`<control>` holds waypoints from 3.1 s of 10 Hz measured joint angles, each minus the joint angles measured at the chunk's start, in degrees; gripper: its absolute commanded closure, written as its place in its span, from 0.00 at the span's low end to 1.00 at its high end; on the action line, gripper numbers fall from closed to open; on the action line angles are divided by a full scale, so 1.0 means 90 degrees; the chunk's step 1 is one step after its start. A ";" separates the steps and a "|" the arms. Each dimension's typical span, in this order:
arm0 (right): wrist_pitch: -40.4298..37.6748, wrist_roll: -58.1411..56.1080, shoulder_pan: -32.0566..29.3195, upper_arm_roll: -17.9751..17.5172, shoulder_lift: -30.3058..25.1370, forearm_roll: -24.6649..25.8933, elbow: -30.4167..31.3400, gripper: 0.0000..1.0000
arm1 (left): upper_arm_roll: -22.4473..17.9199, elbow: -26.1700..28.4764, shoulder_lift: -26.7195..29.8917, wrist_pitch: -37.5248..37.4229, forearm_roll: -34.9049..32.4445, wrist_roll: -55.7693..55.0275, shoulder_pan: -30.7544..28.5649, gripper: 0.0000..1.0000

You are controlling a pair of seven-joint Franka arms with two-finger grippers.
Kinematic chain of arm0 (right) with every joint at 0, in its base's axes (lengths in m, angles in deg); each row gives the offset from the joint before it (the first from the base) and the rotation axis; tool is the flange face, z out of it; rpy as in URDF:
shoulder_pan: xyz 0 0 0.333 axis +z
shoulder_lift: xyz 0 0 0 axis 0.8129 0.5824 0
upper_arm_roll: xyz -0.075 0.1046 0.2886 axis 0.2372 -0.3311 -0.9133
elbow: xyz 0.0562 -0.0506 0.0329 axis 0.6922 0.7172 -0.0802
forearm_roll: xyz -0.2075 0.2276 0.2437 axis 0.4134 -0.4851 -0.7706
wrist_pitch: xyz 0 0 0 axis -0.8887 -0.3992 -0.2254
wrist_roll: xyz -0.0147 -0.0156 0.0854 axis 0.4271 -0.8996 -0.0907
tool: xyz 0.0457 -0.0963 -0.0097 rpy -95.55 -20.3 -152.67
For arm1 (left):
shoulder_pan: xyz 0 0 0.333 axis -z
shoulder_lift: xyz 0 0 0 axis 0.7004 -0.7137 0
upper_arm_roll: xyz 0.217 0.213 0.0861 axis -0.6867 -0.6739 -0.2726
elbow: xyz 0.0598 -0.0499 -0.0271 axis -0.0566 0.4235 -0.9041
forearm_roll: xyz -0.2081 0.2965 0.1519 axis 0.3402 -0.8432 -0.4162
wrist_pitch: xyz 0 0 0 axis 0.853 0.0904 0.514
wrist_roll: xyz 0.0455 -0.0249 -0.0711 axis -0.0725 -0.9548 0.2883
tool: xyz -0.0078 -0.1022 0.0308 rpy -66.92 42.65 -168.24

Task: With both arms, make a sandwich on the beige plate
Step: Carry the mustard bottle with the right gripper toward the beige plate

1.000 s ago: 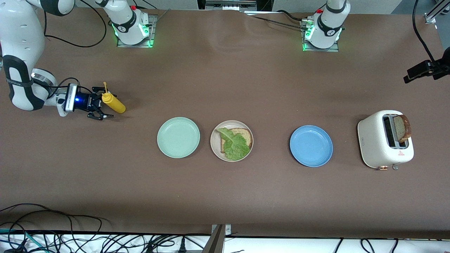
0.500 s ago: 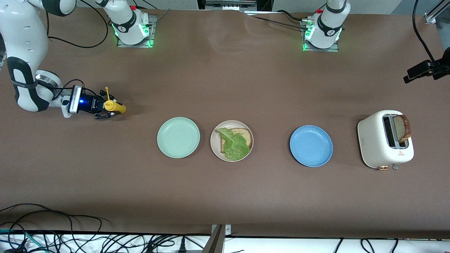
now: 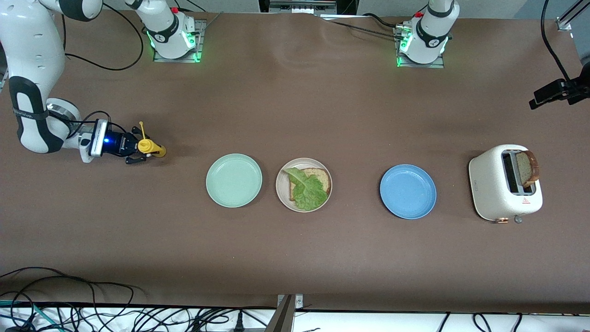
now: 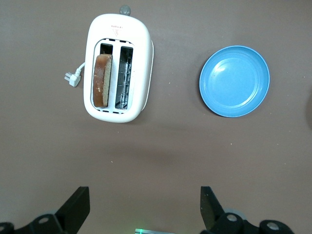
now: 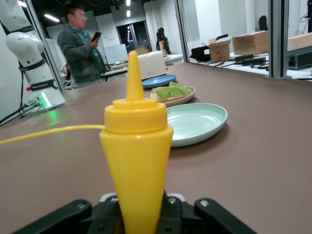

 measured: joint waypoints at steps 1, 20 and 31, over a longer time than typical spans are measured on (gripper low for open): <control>0.0000 0.0016 -0.0001 0.0002 0.0000 0.0000 -0.0009 1.00 | 0.0000 0.0000 0.0000 0.0000 0.0000 0.0000 0.0000 0.00; -0.0024 0.2069 0.0655 0.0035 -0.0085 -0.0266 -0.1005 1.00 | 0.0000 0.0000 -0.0001 0.0000 0.0000 0.0000 -0.0037 0.00; 0.2331 0.8189 0.2518 -0.0624 -0.0501 0.2488 -0.3680 1.00 | 0.0002 0.0000 -0.0006 0.0000 0.0003 0.0000 -0.0049 0.00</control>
